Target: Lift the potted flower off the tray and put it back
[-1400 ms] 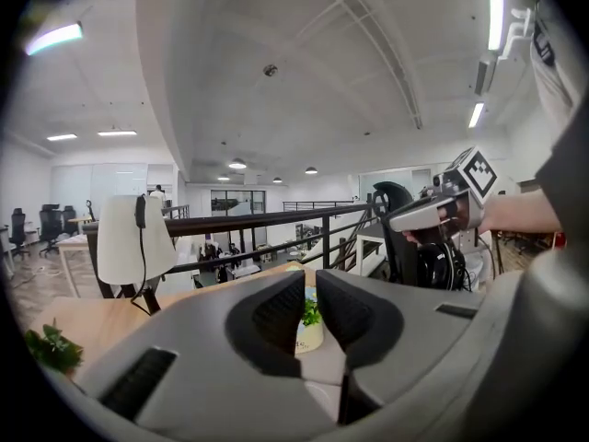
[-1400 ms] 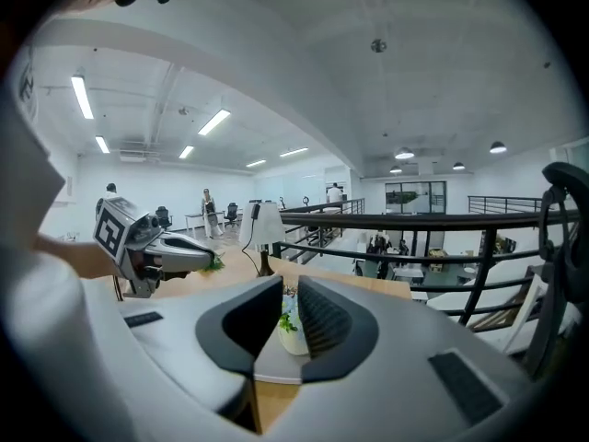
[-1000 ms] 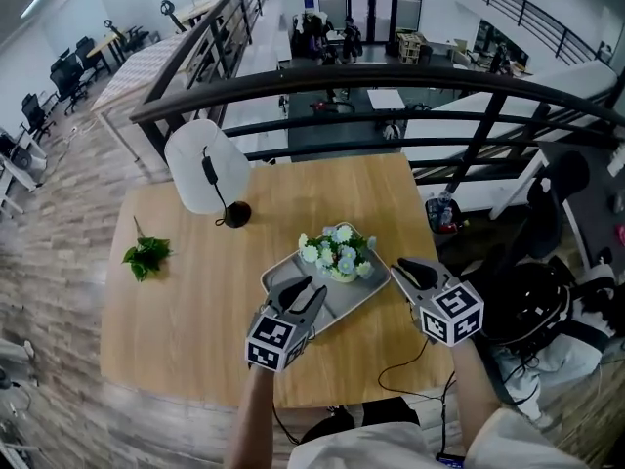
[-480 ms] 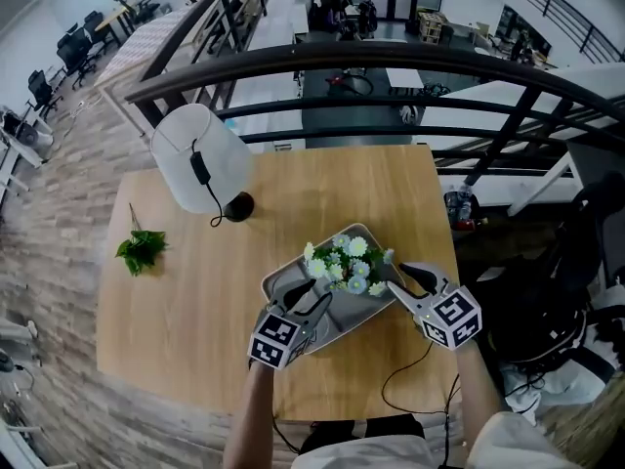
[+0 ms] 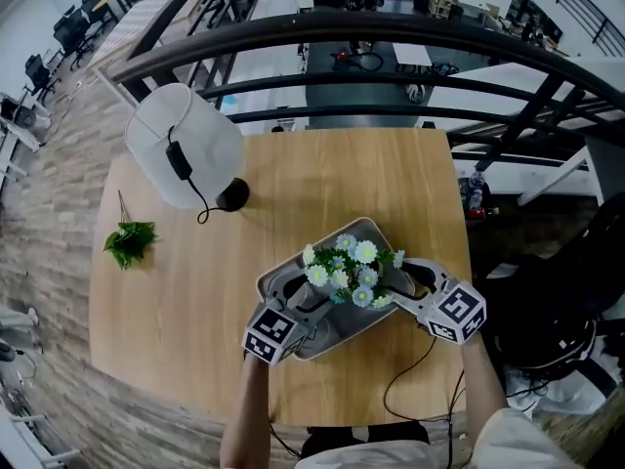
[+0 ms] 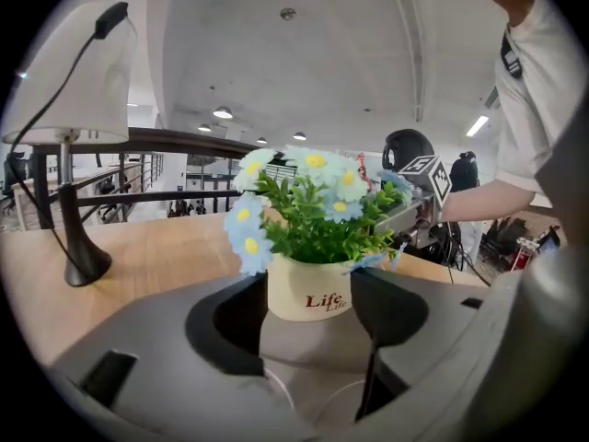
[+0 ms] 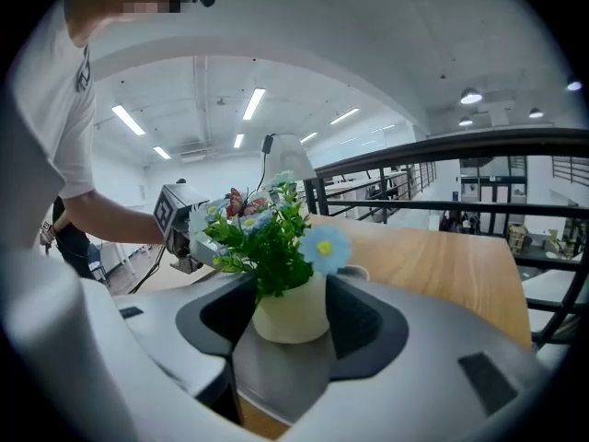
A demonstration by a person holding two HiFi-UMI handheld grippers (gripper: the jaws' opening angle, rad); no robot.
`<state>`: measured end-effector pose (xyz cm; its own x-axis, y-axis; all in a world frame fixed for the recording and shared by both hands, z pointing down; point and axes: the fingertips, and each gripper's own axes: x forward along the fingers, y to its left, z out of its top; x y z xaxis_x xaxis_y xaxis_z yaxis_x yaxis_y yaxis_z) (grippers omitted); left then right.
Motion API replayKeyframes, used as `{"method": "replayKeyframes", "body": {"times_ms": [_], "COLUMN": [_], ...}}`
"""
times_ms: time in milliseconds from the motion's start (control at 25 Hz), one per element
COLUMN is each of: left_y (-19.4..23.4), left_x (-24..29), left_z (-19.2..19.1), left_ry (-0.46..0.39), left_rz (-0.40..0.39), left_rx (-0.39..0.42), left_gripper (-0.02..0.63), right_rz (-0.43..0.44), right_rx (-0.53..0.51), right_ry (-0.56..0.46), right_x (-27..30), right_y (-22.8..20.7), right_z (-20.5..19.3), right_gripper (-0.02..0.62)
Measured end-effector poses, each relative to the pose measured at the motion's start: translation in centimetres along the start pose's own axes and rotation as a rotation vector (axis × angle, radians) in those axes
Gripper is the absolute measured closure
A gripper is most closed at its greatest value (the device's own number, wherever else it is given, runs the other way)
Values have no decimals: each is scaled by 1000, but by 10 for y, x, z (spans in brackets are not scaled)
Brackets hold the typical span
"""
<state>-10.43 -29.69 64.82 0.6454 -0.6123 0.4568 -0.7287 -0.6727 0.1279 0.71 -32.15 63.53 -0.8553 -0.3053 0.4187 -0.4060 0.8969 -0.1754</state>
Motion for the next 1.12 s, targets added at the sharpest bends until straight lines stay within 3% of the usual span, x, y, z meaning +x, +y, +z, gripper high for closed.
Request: {"method": "replayKeyframes", "body": {"times_ms": [320,640,1120], "left_y": [7,4,6], "left_x": [13,26,28], "left_z": [-4,-15,-12], "left_ry": [6,43,13], "left_rz": [-40,-78,-35], "left_rx": [20,19,-13], "left_gripper": [279,279,279], "right_rz": [120,134,84], "right_rx": [-72,-175,-158], "right_ry": [64,153,134], "right_x": [21,40,47], "right_y": [4,6,3], "right_z": [-20,-37,-30], "right_gripper": [272,245,245]}}
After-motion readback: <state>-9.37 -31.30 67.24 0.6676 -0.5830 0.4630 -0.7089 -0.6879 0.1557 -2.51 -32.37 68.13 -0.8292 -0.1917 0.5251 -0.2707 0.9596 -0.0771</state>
